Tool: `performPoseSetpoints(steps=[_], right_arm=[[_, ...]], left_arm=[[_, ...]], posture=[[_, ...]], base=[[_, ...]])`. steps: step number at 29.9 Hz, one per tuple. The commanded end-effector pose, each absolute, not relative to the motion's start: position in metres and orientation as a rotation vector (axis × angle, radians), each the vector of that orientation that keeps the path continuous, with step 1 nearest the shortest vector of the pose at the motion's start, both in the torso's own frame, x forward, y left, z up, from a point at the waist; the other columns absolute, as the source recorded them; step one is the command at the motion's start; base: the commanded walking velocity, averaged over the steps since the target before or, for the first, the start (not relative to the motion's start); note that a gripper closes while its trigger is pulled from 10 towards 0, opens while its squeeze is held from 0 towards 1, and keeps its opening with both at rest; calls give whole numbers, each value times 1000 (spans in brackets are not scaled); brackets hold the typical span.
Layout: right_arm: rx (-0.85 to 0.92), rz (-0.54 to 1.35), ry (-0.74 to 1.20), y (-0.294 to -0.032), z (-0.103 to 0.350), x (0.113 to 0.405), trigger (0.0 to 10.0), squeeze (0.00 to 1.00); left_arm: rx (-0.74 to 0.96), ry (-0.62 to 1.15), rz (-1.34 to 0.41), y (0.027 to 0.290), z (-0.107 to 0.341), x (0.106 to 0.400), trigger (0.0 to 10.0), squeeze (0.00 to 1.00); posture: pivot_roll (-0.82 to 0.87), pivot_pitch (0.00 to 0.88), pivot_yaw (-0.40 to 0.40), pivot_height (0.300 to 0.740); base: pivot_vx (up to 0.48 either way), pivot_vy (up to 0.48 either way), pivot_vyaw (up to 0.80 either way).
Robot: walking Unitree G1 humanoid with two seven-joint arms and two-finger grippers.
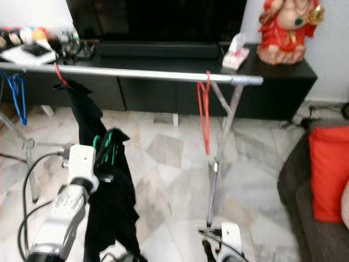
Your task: Hang hanger
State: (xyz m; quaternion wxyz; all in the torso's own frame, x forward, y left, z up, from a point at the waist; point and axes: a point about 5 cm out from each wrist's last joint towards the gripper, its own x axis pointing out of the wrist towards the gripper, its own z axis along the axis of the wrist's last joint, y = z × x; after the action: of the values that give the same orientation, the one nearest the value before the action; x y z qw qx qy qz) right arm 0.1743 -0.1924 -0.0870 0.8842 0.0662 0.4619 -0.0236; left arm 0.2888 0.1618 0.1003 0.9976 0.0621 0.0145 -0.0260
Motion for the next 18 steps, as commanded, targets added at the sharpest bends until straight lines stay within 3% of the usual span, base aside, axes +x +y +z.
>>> performPoseSetpoints(steps=[1, 18], right_arm=[[154, -51, 966, -189, -88, 173, 10000, 0], [156, -48, 966, -189, -88, 173, 10000, 0]], left_arm=[[140, -17, -42, 165, 110, 292, 10000, 0], [104, -44, -115, 162, 117, 293, 10000, 0]], posture=[[-30, 67, -5, 740], [-26, 67, -5, 740]], base=[[0, 0, 0], [0, 0, 0]])
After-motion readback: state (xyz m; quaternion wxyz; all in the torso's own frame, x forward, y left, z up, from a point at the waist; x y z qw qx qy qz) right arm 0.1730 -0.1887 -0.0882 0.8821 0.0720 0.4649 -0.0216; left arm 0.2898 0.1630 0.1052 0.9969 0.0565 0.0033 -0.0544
